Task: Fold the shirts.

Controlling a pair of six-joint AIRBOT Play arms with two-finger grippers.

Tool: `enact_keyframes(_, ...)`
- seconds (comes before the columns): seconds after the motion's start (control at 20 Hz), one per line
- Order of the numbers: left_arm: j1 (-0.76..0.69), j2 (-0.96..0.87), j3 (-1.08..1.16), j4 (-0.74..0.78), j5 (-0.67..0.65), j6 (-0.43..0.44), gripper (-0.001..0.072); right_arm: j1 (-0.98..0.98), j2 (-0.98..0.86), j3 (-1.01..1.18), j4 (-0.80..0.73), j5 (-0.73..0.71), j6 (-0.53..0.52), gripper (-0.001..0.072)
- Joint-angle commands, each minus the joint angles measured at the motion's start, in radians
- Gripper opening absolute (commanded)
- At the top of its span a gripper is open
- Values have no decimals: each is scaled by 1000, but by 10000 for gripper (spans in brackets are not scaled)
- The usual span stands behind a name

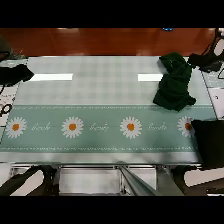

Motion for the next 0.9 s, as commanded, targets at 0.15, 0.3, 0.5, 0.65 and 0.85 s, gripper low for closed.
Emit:
enact_keyframes(0.15,8,13,-95,3,123,-1,509,-48,-215,4,283,-124,-77,414)
enact_keyframes(0.3,8,-4,-97,3,122,-1,509,-30,-245,5,290,-109,-111,390)
enact_keyframes(0.5,8,-22,-97,3,108,-1,508,-11,-238,30,332,-11,-220,25)
enact_keyframes(0.65,10,3,-90,5,42,0,508,23,-137,95,322,62,-272,25)
enact_keyframes(0.85,51,142,-89,6,22,0,508,86,101,190,305,73,-304,25)
